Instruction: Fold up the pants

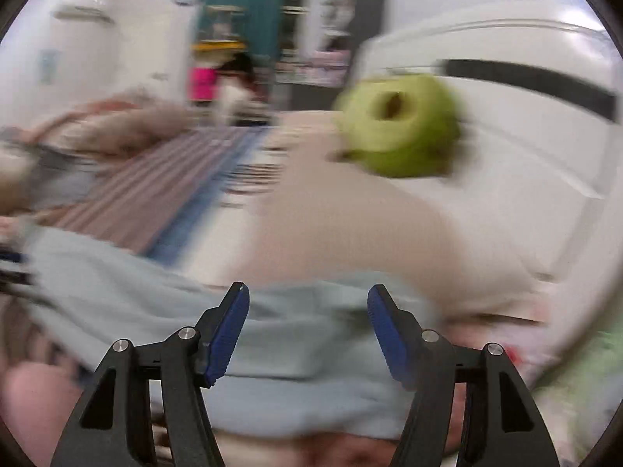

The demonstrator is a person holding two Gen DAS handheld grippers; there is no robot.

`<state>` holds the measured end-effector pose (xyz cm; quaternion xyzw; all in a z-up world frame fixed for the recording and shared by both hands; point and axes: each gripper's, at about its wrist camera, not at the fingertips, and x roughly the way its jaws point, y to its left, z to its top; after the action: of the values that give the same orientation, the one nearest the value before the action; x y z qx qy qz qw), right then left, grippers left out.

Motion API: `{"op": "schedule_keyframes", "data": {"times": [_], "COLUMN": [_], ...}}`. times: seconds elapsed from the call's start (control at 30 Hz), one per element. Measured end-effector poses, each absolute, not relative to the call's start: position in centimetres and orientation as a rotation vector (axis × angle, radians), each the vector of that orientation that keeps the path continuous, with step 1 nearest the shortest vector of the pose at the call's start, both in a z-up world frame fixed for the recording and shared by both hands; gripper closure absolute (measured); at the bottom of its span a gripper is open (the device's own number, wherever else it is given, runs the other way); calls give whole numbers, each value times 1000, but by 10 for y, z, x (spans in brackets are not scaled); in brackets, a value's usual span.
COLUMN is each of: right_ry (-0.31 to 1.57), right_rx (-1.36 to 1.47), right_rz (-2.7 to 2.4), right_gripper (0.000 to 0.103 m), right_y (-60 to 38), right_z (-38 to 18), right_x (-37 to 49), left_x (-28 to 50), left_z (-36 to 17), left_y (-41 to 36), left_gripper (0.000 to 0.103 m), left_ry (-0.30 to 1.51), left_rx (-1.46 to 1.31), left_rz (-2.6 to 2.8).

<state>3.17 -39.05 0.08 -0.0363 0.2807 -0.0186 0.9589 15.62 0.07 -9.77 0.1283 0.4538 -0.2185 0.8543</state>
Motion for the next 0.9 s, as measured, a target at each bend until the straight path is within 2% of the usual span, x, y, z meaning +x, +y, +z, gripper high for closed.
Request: {"op": "schedule_keyframes", "data": {"times": [0.1,0.17,0.2,0.23,0.3,0.43,0.73,0.77,0.8,0.87,0.9], "right_ry": [636,688,718,744,787,861,851,849,852,856,856], "right_rx": [-70,-96,-114,-136,-182,-253,-399,-405,-417,-421,-424], "right_rz": [237,370,443,503,590,704,624,610,602,603,599], "right_gripper": [44,44,44,44,44,44,46,54,69,84,95], "right_y": [-339,-304,-284,-266,-241,-207,-195,-196,-197,-198,-197], "right_z": [-22,-42,-54,-65,-83,-109,-125,-124,-122,-118,-117], "right_x": [62,79,88,96,109,123,130,130,130,132,134], "left_x": [156,158,159,160,161,166,176,177,178,180,182], "left_z": [-109,-114,-116,-117,-117,-112,-93,-91,-89,-86,-84], "left_y": [2,1,1,0,-3,-3,-3,-3,-5,-7,-7], "left_gripper": [41,53,61,74,94,98,100,100,100,100,100], "left_ry": [978,984,987,988,985,959,887,881,873,861,857], "left_rx": [279,275,268,268,293,302,272,275,277,277,277], "left_rz": [-444,-444,-452,-454,-436,-419,-386,-382,-379,-375,-374]}}
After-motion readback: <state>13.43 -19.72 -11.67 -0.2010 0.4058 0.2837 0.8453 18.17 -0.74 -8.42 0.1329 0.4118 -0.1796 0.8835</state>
